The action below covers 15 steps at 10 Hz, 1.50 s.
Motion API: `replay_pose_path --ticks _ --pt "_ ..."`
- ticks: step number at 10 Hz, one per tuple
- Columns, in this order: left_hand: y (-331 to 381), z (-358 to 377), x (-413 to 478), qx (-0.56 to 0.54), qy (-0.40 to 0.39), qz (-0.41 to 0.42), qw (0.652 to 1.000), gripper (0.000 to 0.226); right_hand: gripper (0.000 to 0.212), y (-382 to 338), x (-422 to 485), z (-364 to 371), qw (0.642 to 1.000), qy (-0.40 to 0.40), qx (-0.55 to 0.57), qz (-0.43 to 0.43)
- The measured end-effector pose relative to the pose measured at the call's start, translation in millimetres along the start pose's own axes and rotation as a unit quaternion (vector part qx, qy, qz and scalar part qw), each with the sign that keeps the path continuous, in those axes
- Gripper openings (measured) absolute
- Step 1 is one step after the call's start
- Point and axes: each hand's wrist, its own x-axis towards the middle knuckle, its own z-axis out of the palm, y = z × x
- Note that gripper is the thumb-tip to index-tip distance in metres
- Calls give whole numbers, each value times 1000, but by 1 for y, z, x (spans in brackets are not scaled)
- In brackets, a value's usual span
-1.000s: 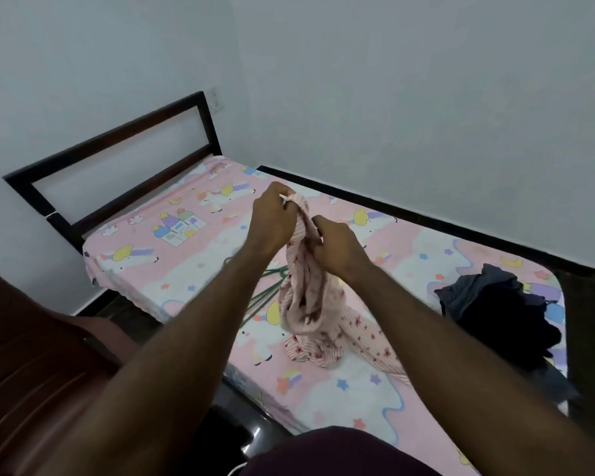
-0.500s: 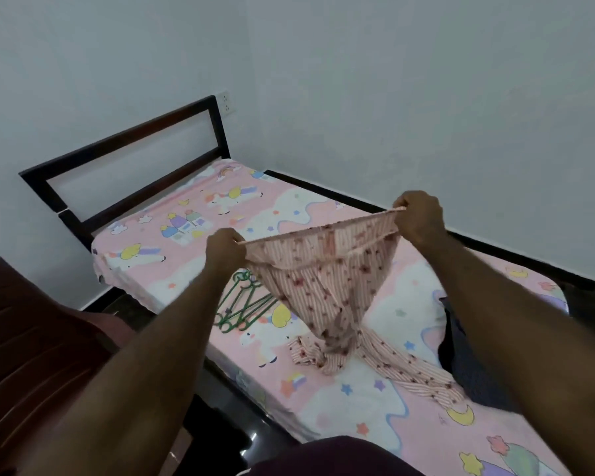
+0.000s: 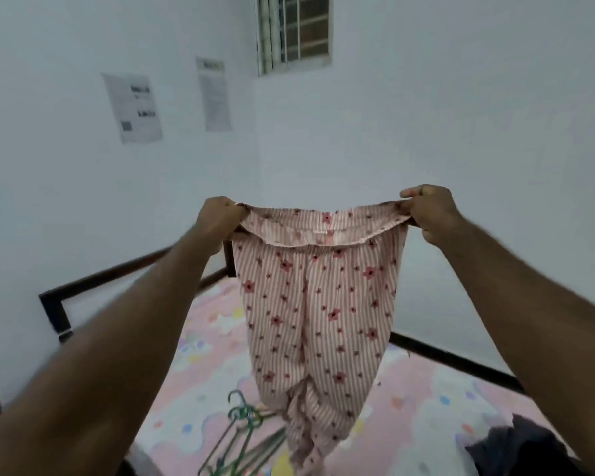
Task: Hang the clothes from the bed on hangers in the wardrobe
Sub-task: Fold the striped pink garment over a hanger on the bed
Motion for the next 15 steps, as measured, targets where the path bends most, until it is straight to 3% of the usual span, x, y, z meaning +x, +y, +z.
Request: replay_pose_path --ticks 1,2,3,4,5,6,7,8,9,10,11,13,14,15 --pt "31 -17 17 122 32 62 990 18 29 -33 9 1 992 0 -91 -87" --pt "54 -34 20 186 71 99 975 23 28 -48 12 -5 915 21 -342 -213" --pt "62 -41 21 173 87 101 976 13 10 -50 13 -8 927 48 -337 -156" --pt "74 -35 21 122 47 78 988 22 14 -61 8 4 1000 6 -29 -9" --pt "87 -30 24 -23 6 53 998 7 28 -79 2 19 989 -11 146 13" --pt "98 -32 25 -115 1 37 993 32 44 -89 6 25 990 -35 137 -16" --pt "99 -50 31 -32 69 35 996 36 46 -90 10 8 982 0 -133 -132" --pt "86 -63 27 115 104 36 987 23 37 -88 9 -10 955 23 -264 -134" --pt "86 -60 22 162 96 58 980 31 20 -94 1 -9 989 -41 -135 -38" --pt "99 -51 18 -157 51 8 986 18 25 -101 -2 -6 997 -69 -39 -3" --pt "104 -48 14 -169 38 -15 985 9 26 -105 2 -11 995 -95 36 9" --pt "100 -56 9 -82 82 34 993 25 24 -94 8 -33 998 -25 -58 -26" --pt "94 -50 10 -56 53 41 996 17 29 -84 7 -30 997 -69 0 18" --pt "95 -46 14 -99 39 43 993 12 24 -84 4 -27 987 -143 78 16"
